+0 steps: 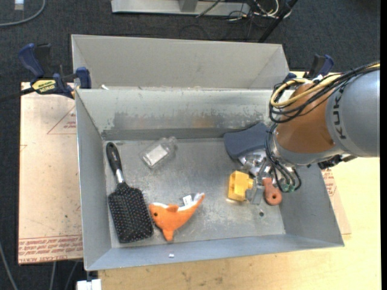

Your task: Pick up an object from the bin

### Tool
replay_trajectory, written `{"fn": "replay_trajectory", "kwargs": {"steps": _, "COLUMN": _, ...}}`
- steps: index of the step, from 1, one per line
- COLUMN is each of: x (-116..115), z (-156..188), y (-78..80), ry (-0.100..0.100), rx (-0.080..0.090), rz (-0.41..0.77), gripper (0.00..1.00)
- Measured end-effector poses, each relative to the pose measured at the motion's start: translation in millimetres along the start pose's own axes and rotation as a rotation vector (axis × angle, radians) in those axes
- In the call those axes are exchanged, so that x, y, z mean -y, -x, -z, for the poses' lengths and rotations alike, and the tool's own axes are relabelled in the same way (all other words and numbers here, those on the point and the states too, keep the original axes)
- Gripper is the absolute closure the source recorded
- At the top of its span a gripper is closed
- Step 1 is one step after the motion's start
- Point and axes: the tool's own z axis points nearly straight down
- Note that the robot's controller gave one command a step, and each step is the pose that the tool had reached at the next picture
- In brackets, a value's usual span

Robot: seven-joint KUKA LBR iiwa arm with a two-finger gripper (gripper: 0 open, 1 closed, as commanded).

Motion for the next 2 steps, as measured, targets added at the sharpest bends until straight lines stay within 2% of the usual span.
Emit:
{"fn": "replay_trajectory", "kwargs": {"steps": 1, "x": -0.1, "z": 0.0, "y": 0.1, "ry": 0.0, "rx": 0.0, "rz": 0.001, "gripper": 1.0}}
{"fn": "replay_trajectory", "kwargs": {"steps": 2, "x": 4.7, "z": 0.3, "y": -1.1, "ry": 0.0, "rx": 0.014, "rz": 0.118, "gripper": 1.0}}
